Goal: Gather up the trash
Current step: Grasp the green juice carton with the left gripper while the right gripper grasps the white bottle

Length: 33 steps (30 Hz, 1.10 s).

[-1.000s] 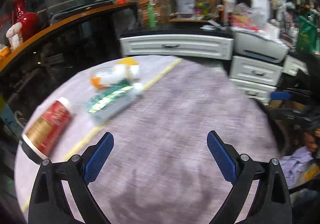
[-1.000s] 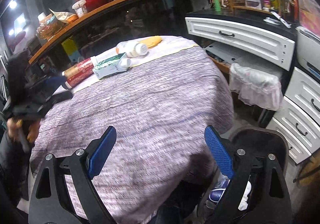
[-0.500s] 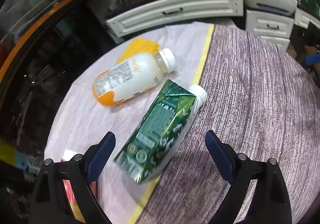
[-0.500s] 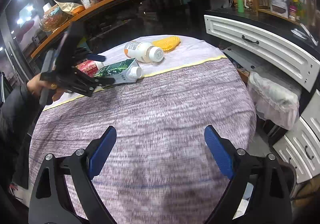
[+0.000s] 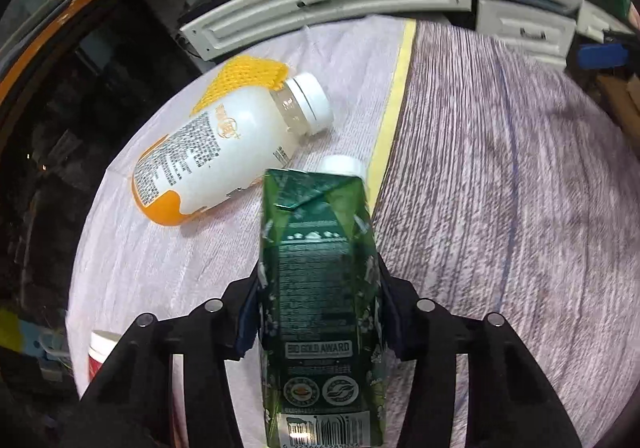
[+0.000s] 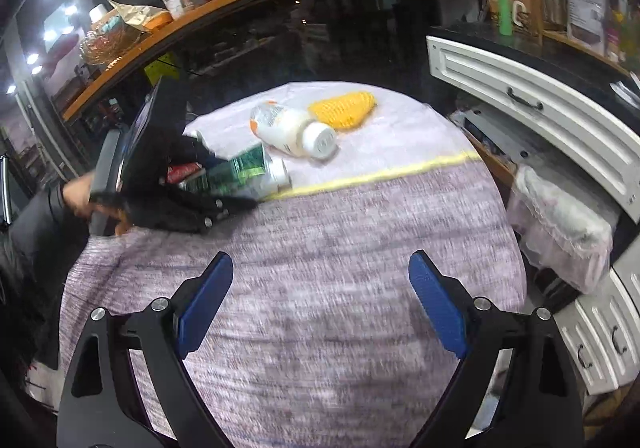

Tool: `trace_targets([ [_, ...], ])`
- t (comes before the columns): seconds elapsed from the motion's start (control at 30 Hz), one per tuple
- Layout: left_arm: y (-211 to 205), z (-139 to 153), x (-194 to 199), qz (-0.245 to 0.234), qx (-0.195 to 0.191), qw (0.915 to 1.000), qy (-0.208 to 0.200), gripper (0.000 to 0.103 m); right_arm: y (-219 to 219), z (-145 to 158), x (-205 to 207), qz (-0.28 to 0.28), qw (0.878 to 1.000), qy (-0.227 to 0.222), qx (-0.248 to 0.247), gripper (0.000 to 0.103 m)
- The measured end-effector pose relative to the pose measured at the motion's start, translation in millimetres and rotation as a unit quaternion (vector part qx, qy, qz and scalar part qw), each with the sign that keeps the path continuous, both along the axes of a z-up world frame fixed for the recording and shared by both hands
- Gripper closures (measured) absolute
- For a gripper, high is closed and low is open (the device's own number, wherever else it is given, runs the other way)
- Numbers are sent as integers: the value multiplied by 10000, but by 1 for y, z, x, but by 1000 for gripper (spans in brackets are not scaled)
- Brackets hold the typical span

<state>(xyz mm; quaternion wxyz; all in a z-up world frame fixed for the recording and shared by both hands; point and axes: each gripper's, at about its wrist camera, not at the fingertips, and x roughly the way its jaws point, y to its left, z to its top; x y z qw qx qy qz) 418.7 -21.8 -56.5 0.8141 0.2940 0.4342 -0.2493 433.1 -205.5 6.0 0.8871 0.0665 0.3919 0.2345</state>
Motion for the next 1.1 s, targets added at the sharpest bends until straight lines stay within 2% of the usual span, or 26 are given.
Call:
trace_targets([
  [0.1,8,7,-18,359,-565,9977,-89,55,10,8,18,185,9998,44,67,14],
  [0.17,14,12,-32,719,-872,9934,-220,55,21,11,33,308,9995,60,-20,14],
  [0.33,41,33,-75,1519,-1746,9713,-547,55,61,18,67,761,9960,-5,-471,14],
  [0.47,60,42,-102,2233,-1996,9493,-950,55,99,16,92,1128,9888,-24,-981,14],
  [0.63,76,39,-113,2627,-2111,9333,-1239,55,143,11,121,1372,9744,-282,-1758,14],
  [0.73,78,34,-110,2682,-2240,9302,-1124,55,167,4,141,1466,9633,-362,-2220,14],
  [0.87,83,27,-112,2675,-2318,9298,-1010,55,195,-15,172,1551,9429,-355,-2927,15],
  [1.0,85,26,-110,2630,-2372,9301,-975,55,209,-35,186,1584,9242,-426,-3448,15],
  [1.1,87,26,-109,2632,-2456,9283,-927,55,215,-46,188,1665,9064,-593,-3836,23],
])
